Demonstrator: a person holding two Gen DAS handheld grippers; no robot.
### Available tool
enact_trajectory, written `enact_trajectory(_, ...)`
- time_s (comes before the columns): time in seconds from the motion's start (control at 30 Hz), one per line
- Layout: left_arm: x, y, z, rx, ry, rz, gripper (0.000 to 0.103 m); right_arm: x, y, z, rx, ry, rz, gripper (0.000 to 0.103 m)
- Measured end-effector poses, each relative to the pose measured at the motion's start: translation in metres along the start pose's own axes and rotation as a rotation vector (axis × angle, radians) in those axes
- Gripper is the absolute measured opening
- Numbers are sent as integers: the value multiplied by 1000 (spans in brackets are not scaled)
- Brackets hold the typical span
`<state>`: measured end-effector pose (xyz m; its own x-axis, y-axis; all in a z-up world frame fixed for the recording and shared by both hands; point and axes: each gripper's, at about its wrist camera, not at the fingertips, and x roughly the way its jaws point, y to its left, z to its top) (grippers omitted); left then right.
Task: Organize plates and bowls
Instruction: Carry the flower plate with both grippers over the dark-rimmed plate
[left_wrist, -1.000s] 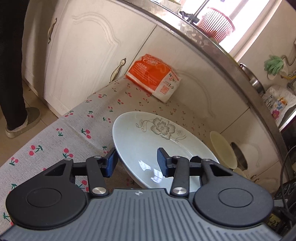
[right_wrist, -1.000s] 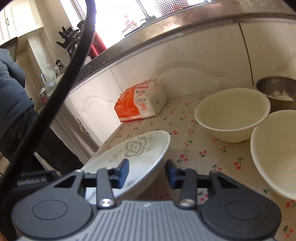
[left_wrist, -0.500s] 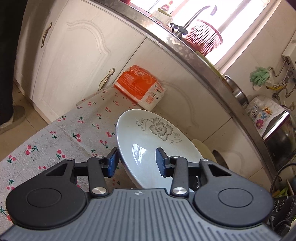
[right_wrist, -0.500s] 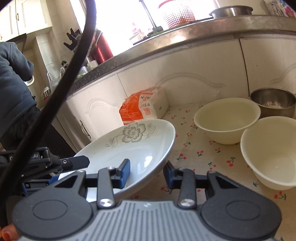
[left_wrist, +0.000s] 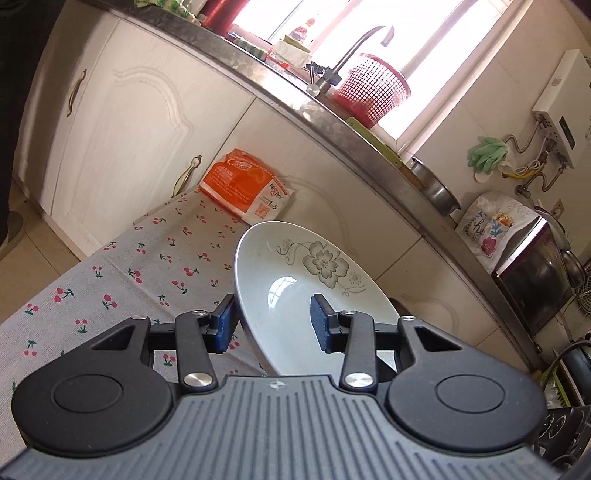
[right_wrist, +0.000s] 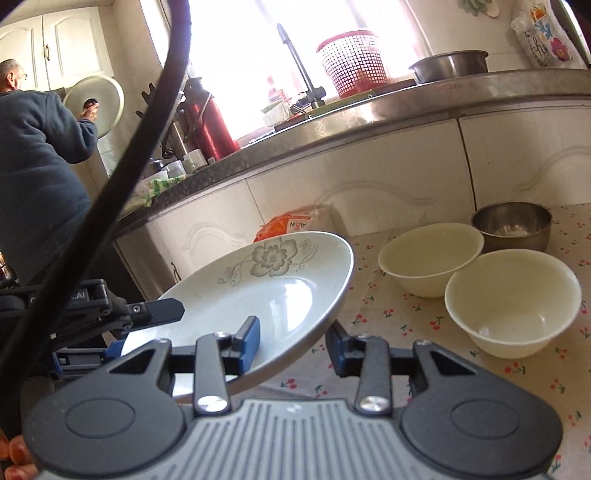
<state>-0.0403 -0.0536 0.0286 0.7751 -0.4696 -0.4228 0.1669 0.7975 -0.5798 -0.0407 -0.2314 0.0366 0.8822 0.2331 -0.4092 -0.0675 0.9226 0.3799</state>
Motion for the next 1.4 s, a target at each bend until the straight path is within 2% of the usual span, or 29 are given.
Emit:
enact_trajectory(0.23, -22, -10, -10, 54, -15, 16, 46, -29, 6, -8, 11, -13, 13, 38)
enact_trajectory(0.43, -37, 0, -22, 58, 16, 49, 46, -50, 14, -21, 24, -12, 32, 38)
enact_trajectory(0.7, -59, 7, -33, 103, 17, 112, 47, -70, 36, -43, -7, 0, 55, 38)
enact_trajectory(1.03, -66, 11, -40, 134, 27, 163, 47, -87, 52, -60, 4, 22, 98, 40)
enact_trajectory(1.4, -60, 20, -47, 139, 54, 213, 47, -87, 54, -77, 14, 97, 90, 43)
